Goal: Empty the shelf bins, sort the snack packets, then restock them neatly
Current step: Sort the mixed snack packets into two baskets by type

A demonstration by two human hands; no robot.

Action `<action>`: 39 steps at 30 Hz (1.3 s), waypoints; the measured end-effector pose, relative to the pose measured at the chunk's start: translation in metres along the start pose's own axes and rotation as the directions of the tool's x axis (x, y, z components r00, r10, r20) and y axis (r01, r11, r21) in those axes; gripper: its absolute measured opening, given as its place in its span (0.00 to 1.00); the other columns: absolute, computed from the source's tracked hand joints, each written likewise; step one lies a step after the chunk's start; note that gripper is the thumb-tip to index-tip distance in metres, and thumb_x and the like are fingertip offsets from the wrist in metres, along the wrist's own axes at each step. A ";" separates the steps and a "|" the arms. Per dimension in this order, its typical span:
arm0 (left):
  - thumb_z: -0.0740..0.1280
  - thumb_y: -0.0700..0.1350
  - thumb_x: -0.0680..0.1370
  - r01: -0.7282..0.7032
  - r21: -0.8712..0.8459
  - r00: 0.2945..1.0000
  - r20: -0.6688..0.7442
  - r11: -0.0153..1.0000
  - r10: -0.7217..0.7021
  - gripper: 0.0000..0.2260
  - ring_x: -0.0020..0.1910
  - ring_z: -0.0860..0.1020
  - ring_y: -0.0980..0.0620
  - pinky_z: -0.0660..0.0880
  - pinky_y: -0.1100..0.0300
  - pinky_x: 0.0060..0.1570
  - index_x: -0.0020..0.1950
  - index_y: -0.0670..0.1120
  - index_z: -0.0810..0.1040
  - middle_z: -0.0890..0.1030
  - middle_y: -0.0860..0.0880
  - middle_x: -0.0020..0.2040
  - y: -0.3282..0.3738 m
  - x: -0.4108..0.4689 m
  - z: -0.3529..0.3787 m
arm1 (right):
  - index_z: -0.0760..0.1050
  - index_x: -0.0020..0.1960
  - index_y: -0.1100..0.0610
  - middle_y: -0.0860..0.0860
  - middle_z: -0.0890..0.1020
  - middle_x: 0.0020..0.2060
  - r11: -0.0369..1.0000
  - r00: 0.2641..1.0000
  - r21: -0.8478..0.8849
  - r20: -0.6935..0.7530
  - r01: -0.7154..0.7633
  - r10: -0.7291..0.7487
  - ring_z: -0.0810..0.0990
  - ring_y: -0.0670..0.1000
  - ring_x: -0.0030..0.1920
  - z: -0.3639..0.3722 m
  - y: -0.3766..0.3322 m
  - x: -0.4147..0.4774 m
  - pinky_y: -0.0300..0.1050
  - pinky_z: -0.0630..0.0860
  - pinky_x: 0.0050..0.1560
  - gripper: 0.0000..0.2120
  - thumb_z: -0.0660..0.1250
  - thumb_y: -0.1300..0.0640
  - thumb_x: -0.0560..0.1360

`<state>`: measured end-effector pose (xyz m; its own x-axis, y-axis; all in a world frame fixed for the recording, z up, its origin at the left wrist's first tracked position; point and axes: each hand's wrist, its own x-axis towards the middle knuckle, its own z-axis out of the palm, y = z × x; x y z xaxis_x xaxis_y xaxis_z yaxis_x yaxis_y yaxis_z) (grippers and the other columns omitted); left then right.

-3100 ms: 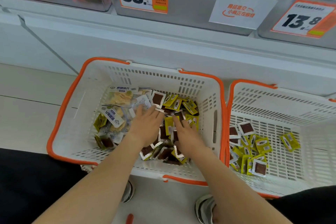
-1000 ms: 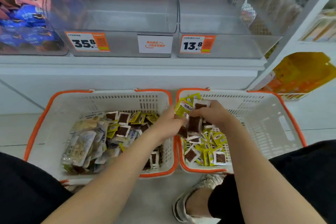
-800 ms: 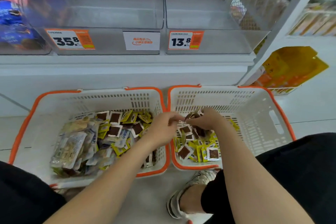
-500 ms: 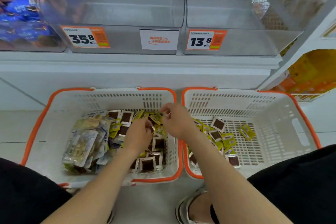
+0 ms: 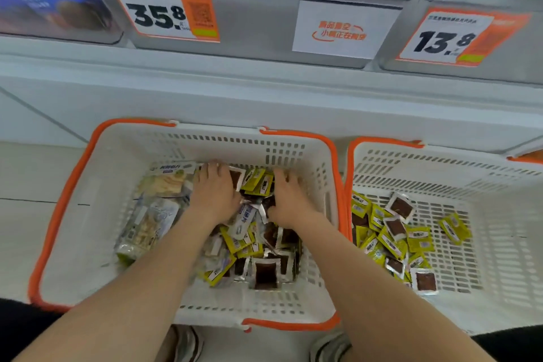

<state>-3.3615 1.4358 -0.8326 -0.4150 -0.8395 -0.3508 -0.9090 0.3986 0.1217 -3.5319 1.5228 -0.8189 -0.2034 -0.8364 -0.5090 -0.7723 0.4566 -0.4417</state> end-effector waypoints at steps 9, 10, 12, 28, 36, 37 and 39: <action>0.70 0.52 0.74 -0.254 -0.075 0.966 0.039 0.964 0.257 0.32 0.65 0.77 0.43 0.64 0.40 0.74 0.77 0.49 0.66 0.79 0.48 0.64 -0.006 -0.004 0.018 | 0.39 0.81 0.35 0.58 0.46 0.76 0.937 0.992 -0.341 0.119 0.075 -0.037 0.54 0.77 0.76 0.021 0.000 0.030 0.70 0.73 0.68 0.72 0.88 0.42 0.55; 0.70 0.54 0.74 -0.296 -0.082 0.954 0.025 0.952 0.299 0.30 0.62 0.78 0.43 0.70 0.45 0.69 0.75 0.50 0.69 0.80 0.49 0.62 -0.007 -0.003 0.020 | 0.43 0.81 0.36 0.59 0.46 0.77 0.932 0.990 -0.351 0.136 0.092 -0.046 0.53 0.78 0.75 0.021 -0.001 0.032 0.70 0.71 0.70 0.69 0.88 0.43 0.56; 0.70 0.64 0.72 -0.341 -0.086 0.938 0.037 0.936 0.345 0.31 0.61 0.75 0.46 0.75 0.49 0.61 0.70 0.50 0.73 0.77 0.50 0.61 -0.008 -0.004 0.022 | 0.50 0.82 0.39 0.60 0.49 0.78 0.917 0.984 -0.378 0.166 0.126 -0.067 0.53 0.79 0.75 0.021 0.000 0.033 0.71 0.68 0.72 0.59 0.85 0.45 0.63; 0.72 0.46 0.80 -0.208 -0.564 0.977 -0.157 0.799 0.144 0.22 0.53 0.80 0.58 0.79 0.58 0.52 0.72 0.55 0.70 0.82 0.54 0.58 0.025 -0.051 0.018 | 0.81 0.65 0.50 0.49 0.85 0.56 0.977 0.980 0.096 -0.073 0.190 -0.183 0.83 0.51 0.55 -0.007 0.007 -0.006 0.48 0.81 0.57 0.19 0.71 0.64 0.77; 0.69 0.41 0.83 -0.047 -0.919 0.997 -0.067 0.390 -0.038 0.09 0.52 0.85 0.53 0.83 0.55 0.53 0.62 0.49 0.82 0.86 0.52 0.52 0.048 -0.051 -0.041 | 0.80 0.62 0.49 0.46 0.85 0.51 0.891 0.978 0.414 -0.163 0.186 -0.128 0.84 0.45 0.48 -0.048 -0.010 -0.035 0.41 0.81 0.47 0.14 0.73 0.54 0.77; 0.68 0.41 0.84 -0.039 -0.948 0.999 -0.048 0.315 -0.022 0.09 0.53 0.85 0.51 0.84 0.55 0.52 0.63 0.48 0.82 0.87 0.50 0.53 0.051 -0.056 -0.051 | 0.77 0.65 0.48 0.46 0.84 0.55 0.865 0.972 0.456 -0.190 0.209 -0.135 0.83 0.47 0.52 -0.055 -0.013 -0.040 0.47 0.83 0.52 0.18 0.73 0.54 0.76; 0.67 0.41 0.85 -0.071 -0.955 0.997 -0.064 0.287 0.035 0.10 0.55 0.86 0.50 0.83 0.55 0.53 0.64 0.47 0.81 0.87 0.49 0.54 0.055 -0.062 -0.067 | 0.72 0.69 0.47 0.47 0.80 0.59 0.779 0.972 0.585 -0.196 0.225 -0.133 0.83 0.50 0.56 -0.073 -0.019 -0.056 0.50 0.85 0.53 0.23 0.74 0.56 0.77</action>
<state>-3.3882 1.4848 -0.7425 -0.4477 -0.8471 -0.2862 -0.2675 -0.1785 0.9469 -3.5500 1.5386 -0.7284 -0.2126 -0.9328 -0.2911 -0.2956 0.3454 -0.8907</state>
